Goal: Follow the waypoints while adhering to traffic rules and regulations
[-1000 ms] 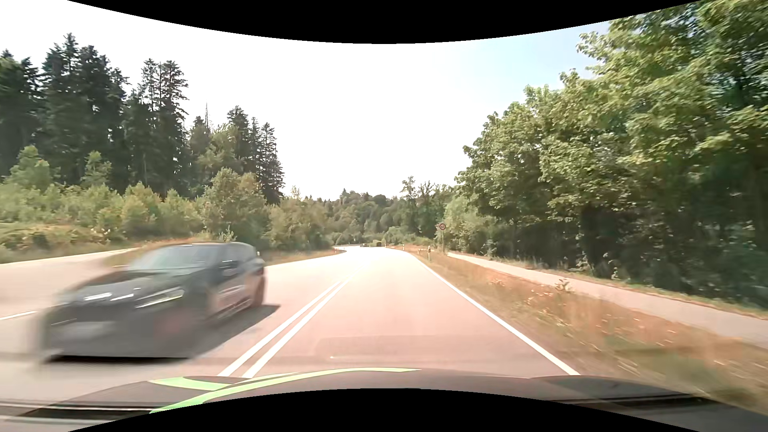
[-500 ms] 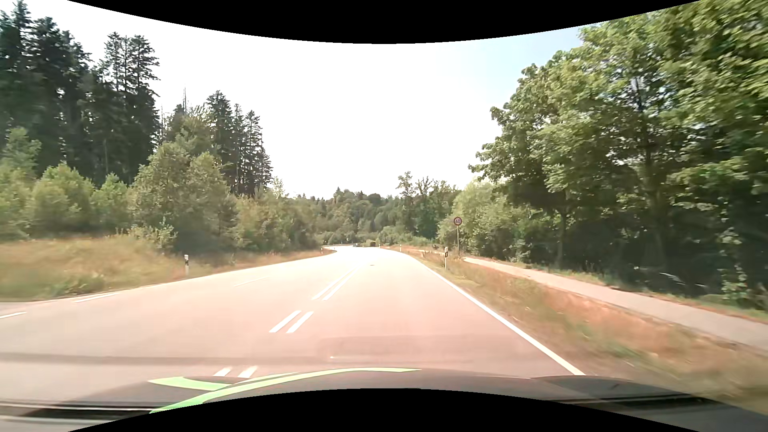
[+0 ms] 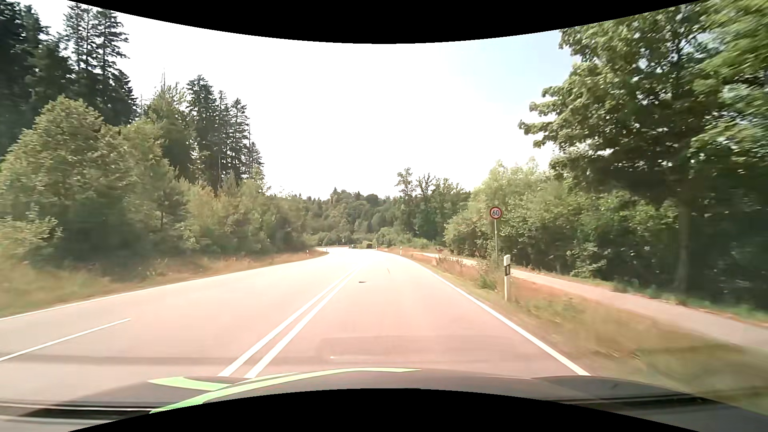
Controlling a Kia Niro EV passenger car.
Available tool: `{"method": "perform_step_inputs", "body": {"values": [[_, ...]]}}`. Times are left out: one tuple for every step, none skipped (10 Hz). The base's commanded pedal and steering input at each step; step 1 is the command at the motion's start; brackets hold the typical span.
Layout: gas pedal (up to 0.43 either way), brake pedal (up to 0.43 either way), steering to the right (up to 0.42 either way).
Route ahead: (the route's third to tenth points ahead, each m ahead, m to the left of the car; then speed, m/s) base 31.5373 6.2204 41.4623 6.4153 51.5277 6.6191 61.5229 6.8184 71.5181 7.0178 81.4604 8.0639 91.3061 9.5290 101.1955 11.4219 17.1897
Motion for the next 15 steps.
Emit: {"method": "perform_step_inputs", "body": {"values": [[0.0,0.22,-0.001],[0.0,0.226,-0.001],[0.0,0.226,-0.001],[0.0,0.232,-0.001],[0.0,0.232,-0.001],[0.0,0.232,-0.001],[0.0,0.226,0.0],[0.0,0.213,0.0],[0.0,0.195,0.001],[0.0,0.183,0.002],[0.0,0.159,0.003],[0.0,0.146,0.003],[0.0,0.14,0.003],[0.0,0.134,0.003],[0.0,0.134,0.002]]}}
